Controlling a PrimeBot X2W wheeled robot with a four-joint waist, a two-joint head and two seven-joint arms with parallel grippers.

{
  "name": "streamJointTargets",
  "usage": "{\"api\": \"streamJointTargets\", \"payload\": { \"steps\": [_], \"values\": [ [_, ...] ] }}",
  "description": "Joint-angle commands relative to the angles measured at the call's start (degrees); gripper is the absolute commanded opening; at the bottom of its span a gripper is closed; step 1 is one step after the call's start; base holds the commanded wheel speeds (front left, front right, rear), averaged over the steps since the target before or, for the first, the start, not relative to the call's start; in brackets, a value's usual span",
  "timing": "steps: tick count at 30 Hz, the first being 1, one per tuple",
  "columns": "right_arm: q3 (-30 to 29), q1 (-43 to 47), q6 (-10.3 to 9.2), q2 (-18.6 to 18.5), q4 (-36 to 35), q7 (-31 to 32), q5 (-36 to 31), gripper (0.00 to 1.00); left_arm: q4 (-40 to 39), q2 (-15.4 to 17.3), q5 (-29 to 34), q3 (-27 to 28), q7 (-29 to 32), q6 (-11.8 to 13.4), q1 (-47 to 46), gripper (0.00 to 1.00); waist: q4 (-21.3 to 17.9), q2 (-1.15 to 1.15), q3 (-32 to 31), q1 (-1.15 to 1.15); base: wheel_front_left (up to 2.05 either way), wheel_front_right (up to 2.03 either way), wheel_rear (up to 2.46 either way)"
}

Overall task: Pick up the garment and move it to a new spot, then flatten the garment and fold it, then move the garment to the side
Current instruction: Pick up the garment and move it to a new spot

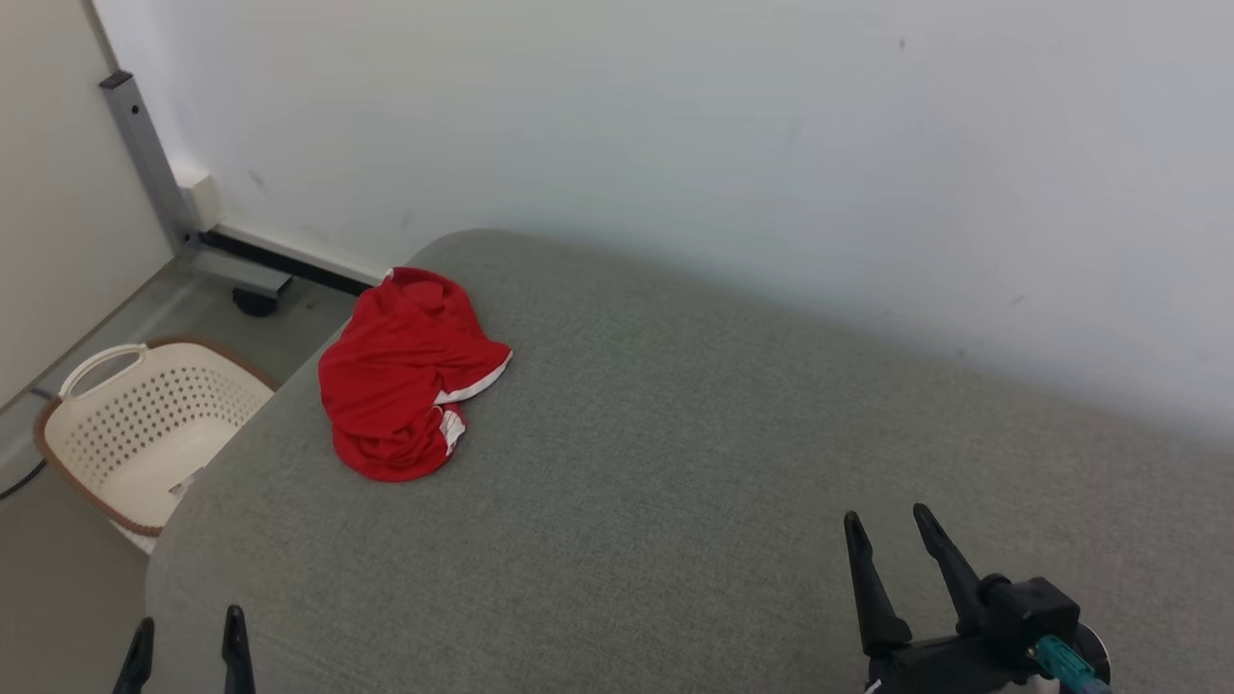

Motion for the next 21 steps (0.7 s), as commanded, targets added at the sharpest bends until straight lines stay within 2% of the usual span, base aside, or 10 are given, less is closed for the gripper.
{"api": "streamJointTargets", "payload": {
  "steps": [1, 10, 21],
  "values": [
    [0.8, -1.4, -0.12, 0.0, 0.6, 0.1, -0.5, 1.00, -0.9, -0.9, 0.3, 1.1, -0.2, 0.3, 1.2, 1.00, 3.8, 0.00, 3.9, 0.00, 0.00, 0.00, 0.00],
    [4.0, -5.6, -0.12, 0.0, 4.0, -0.4, -0.3, 1.00, -3.3, -3.3, 0.9, 3.7, -0.2, 0.0, 2.9, 1.00, 4.7, 0.00, 5.4, 0.00, -0.03, -0.03, -0.03],
    [4.3, -5.9, -0.12, 0.0, 5.1, -1.0, -0.5, 1.00, -2.4, -4.2, 1.4, 2.3, -0.2, -0.2, 2.2, 1.00, 4.5, 0.00, 5.1, 0.00, -0.02, -0.02, -0.02]
  ]
}}
